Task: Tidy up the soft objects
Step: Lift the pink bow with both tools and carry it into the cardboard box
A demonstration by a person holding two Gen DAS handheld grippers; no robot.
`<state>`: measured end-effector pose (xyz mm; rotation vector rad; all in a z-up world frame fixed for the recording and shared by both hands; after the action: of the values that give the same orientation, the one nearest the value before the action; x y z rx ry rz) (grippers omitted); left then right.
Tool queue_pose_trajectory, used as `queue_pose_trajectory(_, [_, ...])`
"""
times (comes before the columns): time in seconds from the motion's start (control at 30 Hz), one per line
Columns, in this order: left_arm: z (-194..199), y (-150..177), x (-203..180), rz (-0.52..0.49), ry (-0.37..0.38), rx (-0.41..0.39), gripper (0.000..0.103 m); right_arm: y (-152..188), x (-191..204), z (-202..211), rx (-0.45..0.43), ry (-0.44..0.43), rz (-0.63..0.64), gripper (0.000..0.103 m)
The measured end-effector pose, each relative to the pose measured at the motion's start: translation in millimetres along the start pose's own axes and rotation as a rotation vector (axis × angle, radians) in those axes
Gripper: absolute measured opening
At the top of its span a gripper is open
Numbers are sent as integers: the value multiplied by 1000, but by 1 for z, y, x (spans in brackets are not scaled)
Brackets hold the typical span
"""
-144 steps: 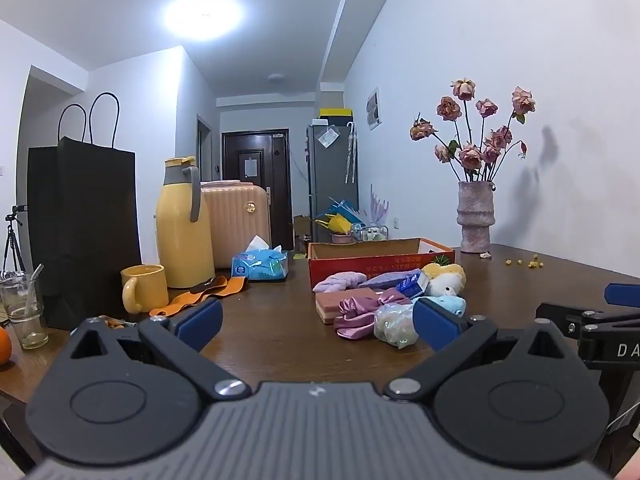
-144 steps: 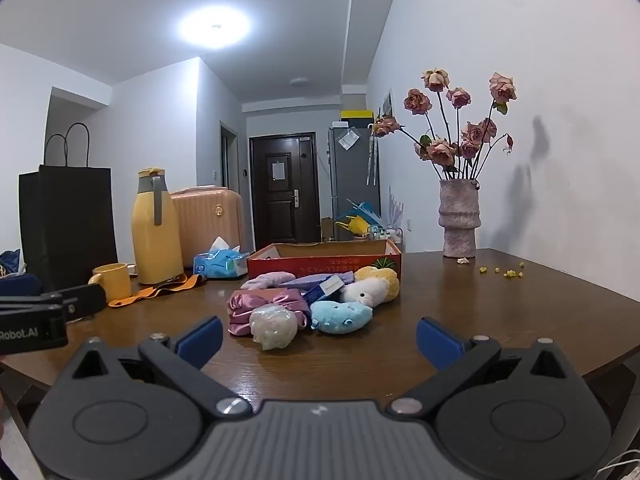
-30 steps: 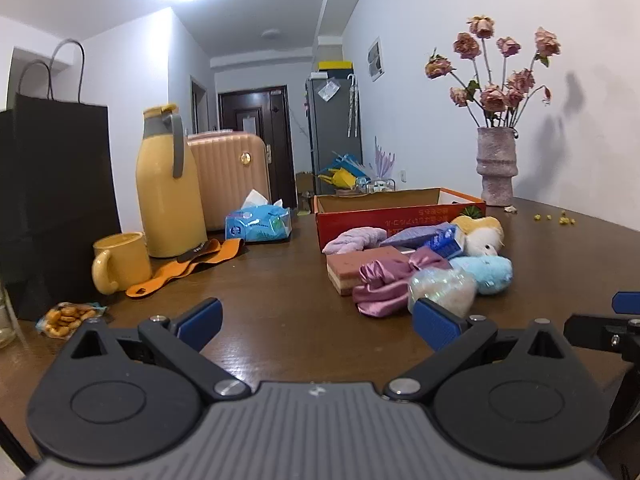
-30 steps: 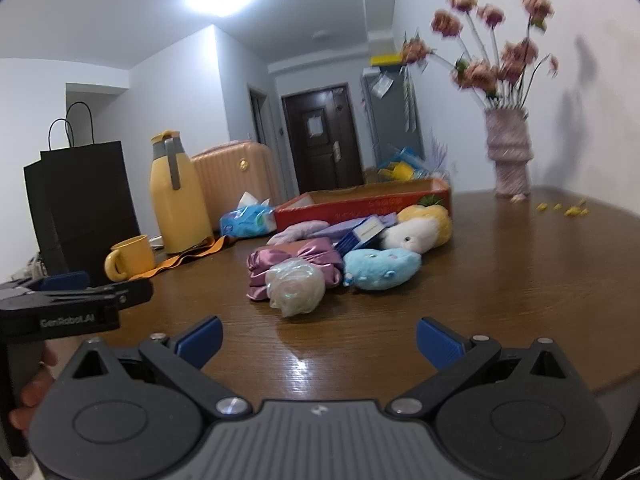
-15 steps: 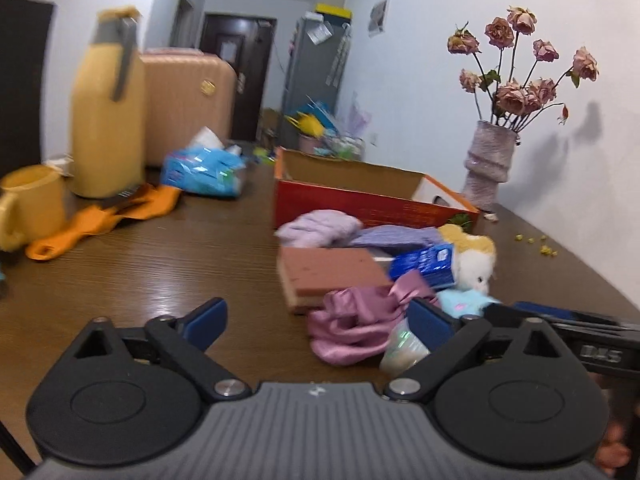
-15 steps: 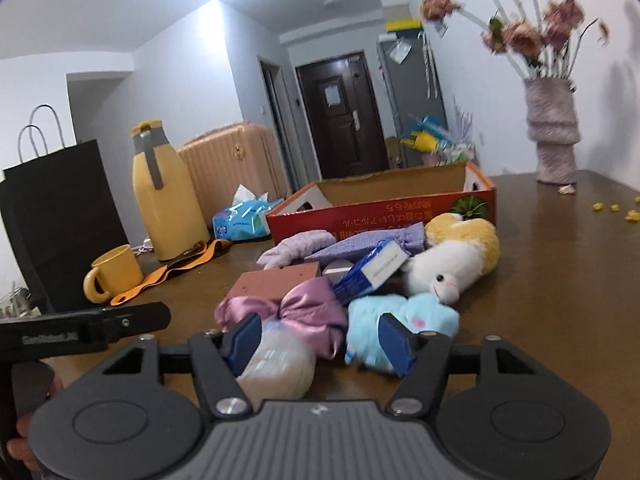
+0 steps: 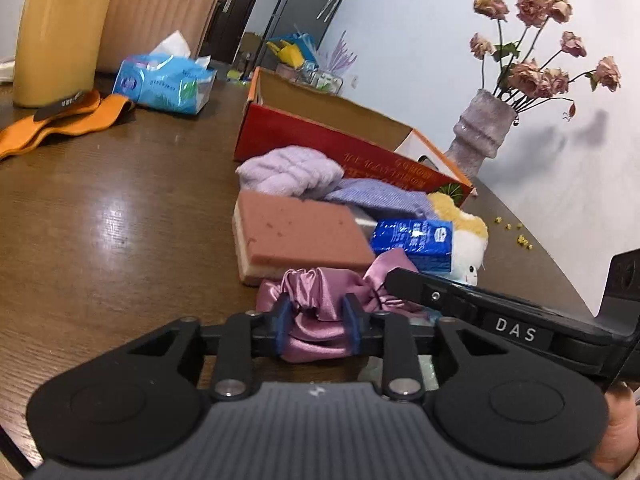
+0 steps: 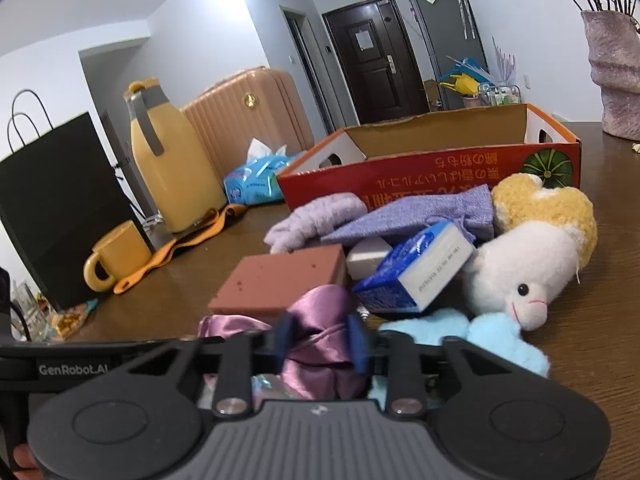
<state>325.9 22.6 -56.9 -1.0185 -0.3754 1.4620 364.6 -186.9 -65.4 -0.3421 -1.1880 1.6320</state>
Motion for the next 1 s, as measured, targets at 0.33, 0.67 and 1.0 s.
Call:
queue_pose_trajectory(0.33, [65,-17,-40,-73,6,-173,21,-21,36,66,-204,11,110,12])
queue_pose_trajectory(0.67, [126,-4,-79,-129,55,-274,20,-16,55,140,-324,14,122,12])
queue_pose_trajectory(1.0, [110,-44,-82,-119,93,-246,17,-40,46,131,-327,22,128,12])
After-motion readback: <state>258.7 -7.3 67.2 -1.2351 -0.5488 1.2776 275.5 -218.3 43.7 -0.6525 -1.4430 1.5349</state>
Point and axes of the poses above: each gripper's, at about its wrist camera, not at the fingertips, and z roughly against the way its jaws point, x to its left, y to its underside, the point moved 2 cm from there along -z, roughly the way its jaws point, and after that the axes turned 1 degree about -x, right-handed, at the moved point
